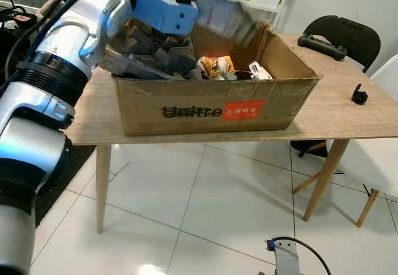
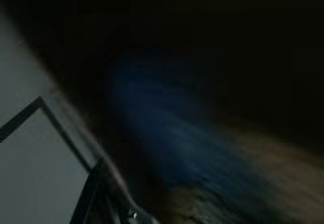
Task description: Picking trash to rubbish bin
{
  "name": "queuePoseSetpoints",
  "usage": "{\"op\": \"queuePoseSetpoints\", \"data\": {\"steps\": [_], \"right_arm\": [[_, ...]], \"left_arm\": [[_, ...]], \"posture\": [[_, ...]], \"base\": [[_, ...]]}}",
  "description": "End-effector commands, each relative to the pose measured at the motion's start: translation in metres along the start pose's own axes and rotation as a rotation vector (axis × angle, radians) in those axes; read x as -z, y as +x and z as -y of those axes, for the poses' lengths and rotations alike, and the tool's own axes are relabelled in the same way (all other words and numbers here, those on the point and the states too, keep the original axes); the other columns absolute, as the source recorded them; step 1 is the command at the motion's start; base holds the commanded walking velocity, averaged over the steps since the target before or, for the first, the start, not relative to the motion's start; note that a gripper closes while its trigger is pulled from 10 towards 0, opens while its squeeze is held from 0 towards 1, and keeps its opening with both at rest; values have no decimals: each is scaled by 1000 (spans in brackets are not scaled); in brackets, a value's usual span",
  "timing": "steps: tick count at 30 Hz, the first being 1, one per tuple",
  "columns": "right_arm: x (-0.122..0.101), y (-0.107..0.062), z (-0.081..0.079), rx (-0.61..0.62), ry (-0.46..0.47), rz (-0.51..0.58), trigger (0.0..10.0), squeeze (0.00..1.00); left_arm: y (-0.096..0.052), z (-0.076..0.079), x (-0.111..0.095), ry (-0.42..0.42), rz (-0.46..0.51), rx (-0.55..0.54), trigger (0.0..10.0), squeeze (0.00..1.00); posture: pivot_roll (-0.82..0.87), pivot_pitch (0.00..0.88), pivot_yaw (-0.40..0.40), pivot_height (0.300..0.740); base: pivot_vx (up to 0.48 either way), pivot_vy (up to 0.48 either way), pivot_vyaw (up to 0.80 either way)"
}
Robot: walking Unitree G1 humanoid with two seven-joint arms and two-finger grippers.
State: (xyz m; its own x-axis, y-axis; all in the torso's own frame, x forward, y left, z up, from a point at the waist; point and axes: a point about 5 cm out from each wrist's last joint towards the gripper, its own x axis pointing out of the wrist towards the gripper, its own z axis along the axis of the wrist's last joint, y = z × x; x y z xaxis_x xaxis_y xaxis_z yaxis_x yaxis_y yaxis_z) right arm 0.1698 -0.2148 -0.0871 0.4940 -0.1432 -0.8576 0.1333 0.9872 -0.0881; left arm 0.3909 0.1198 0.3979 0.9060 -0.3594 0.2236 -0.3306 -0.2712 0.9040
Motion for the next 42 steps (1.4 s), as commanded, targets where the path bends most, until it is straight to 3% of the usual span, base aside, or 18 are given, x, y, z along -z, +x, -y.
{"op": "queuePoseSetpoints", "data": {"steps": [1,7,9,10,11,12,13,17,23,26,31,35,36,37,39,42], "right_arm": [[5,0,1,4,8,-13,10000,0],[8,-1,-1,3,15,-19,10000,0],[9,-1,0,4,18,-21,10000,0],[9,-1,0,5,20,-22,10000,0],[9,-1,0,5,20,-22,10000,0],[10,-1,0,6,22,-23,10000,0],[10,-1,0,6,22,-23,10000,0],[11,-1,1,9,25,-26,10000,0],[12,-1,2,8,23,-27,10000,0],[12,-1,2,7,22,-27,10000,0],[11,-1,1,4,16,-26,10000,0],[9,-1,0,3,15,-24,10000,0],[9,-1,0,3,15,-24,10000,0],[9,-1,0,3,16,-23,10000,0],[9,-1,0,4,18,-23,10000,0],[10,-1,0,4,21,-25,10000,0]], "left_arm": [[1,-2,-11,-1,42,-4,10000,1000],[1,6,-6,8,25,23,10000,1000],[0,5,4,-6,-11,32,10000,518],[-1,3,10,-25,-31,36,10000,208],[-1,2,14,-38,-43,38,10000,208],[-2,-2,21,-45,-67,27,10000,0],[-2,-2,21,-45,-67,27,10000,0],[-11,-19,55,-92,-181,1,10000,0],[-23,-37,79,-99,-226,-21,10000,0],[-29,-41,87,-62,-243,-17,10000,0],[-33,-34,89,-74,-194,56,10000,0],[-33,-28,81,-18,-103,106,10000,0],[-33,-25,79,34,-70,136,10000,0],[-33,-24,75,8,-24,141,10000,0],[-35,-22,70,33,36,166,10000,0],[-36,-25,68,51,74,181,10000,0]], "posture": [[107,82,-61,740],[101,86,-55,740],[99,85,-54,740],[97,87,-53,740],[97,87,-53,740],[95,87,-52,740],[95,87,-52,740],[95,87,-53,740],[101,88,-56,740],[104,89,-58,740],[111,90,-61,740],[113,90,-61,740],[112,89,-60,740],[111,90,-58,740],[109,90,-57,740],[108,91,-55,740]], "base": [[0,0,0],[0,0,0],[0,0,0],[0,0,0],[0,0,0],[0,0,0],[0,0,0],[0,0,0],[0,0,0],[0,0,0],[0,0,0],[0,0,0],[0,0,0],[0,0,0],[0,0,0],[0,0,0]]}}
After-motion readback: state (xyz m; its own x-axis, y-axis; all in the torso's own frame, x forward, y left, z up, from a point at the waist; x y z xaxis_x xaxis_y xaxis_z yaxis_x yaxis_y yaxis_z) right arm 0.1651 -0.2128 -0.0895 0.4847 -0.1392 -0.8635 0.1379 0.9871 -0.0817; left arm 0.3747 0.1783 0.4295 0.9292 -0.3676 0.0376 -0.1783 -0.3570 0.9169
